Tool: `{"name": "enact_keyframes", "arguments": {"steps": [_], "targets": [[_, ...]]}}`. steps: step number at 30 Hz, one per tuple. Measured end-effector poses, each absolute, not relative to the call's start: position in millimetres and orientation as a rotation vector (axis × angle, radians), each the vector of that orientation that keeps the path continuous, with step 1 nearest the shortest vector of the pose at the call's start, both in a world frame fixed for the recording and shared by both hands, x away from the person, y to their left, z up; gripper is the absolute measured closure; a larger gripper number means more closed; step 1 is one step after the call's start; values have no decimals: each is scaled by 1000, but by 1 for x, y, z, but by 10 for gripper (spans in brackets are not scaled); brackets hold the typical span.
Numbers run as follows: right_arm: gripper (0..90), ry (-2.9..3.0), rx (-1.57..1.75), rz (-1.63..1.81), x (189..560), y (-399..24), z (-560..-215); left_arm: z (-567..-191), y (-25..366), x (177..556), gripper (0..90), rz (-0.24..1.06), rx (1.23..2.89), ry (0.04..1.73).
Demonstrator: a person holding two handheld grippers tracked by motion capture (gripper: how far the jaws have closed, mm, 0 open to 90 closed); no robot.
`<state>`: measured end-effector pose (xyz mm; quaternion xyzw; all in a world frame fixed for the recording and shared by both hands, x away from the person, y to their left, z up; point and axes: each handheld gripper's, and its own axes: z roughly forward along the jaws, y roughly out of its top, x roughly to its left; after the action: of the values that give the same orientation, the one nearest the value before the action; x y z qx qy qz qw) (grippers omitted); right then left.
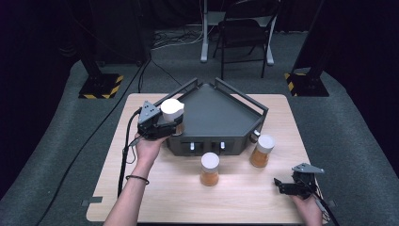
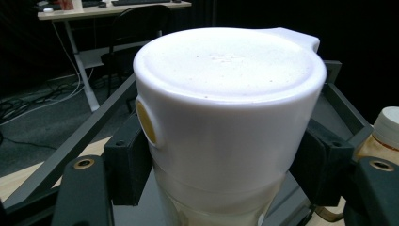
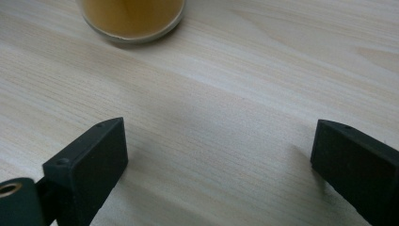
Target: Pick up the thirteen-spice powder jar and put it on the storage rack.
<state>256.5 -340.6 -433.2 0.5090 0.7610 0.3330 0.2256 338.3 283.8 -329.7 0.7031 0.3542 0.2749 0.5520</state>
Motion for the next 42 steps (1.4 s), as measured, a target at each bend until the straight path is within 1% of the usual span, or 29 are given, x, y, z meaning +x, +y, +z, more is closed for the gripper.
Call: {"name": "enact_keyframes", "arguments": {"steps": [9,25,26,28,31,36,42], "targets": [[33,2098,1404,918,256,-341,-433,-332,276,351,304,649,1697,891],[33,2096,1405,918,256,-340,-433,-330,271,352,296,649,1718,900],[34,2096,1406,918,256,-340,-433,-330,271,351,285,649,1718,910],[33,2096,1405,918,256,-340,-433,-328,270,350,218,648,1714,934],[33,2096,1405,918,256,-340,-433,-325,275,346,180,645,1715,914],[34,2096,1406,918,256,-340,-433,-324,285,337,152,632,1725,887],[33,2096,1406,918,256,-340,-433,-336,301,320,152,608,1694,883]]}}
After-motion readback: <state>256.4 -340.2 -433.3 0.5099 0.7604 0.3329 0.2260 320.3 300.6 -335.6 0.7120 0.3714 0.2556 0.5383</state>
